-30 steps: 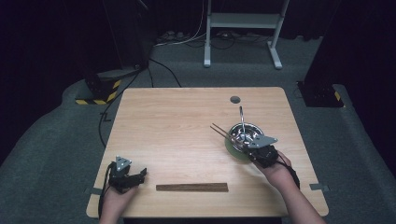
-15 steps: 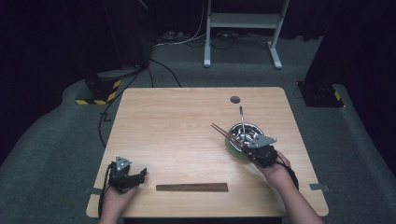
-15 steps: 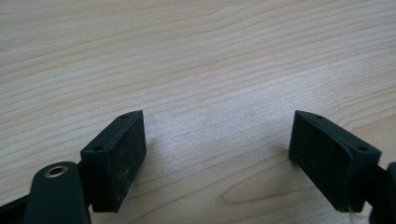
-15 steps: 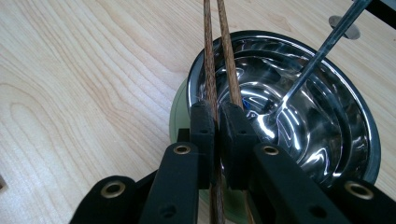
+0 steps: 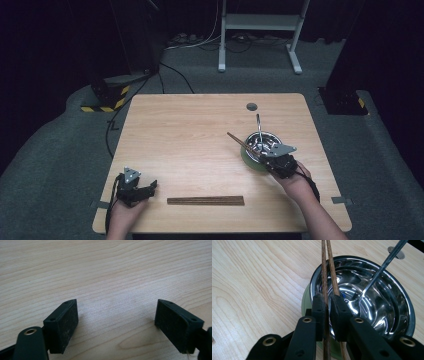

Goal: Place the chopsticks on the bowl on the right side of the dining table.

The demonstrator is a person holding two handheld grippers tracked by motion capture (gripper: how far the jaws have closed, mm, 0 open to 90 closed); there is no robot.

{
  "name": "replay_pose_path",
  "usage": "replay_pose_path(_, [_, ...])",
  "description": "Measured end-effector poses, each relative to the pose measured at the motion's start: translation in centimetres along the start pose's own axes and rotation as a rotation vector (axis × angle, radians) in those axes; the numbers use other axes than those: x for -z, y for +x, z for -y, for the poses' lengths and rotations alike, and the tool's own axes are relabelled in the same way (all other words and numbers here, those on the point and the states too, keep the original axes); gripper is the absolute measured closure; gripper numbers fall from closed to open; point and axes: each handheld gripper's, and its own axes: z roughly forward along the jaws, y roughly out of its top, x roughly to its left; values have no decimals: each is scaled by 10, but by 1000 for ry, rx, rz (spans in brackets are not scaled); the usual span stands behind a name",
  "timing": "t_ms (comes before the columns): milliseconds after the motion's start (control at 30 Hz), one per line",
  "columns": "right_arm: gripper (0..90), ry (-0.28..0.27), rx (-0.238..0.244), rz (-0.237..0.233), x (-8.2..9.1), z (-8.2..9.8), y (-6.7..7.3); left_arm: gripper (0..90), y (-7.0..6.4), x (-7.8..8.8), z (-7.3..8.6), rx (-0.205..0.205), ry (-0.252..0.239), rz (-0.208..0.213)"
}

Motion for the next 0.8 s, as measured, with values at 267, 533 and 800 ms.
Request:
replay_pose_path(267, [758,-18,-5,4,2,-3,-1,189,0,0,0,0,1,0])
replay_pose_path(533, [670,-22,-59,-13,-3,-15,-8,190,0,0,0,-4,4,2])
replay_pose_path(800, [696,15,-81,-33,-13,-18,-13,191,0,0,0,-4,4,2])
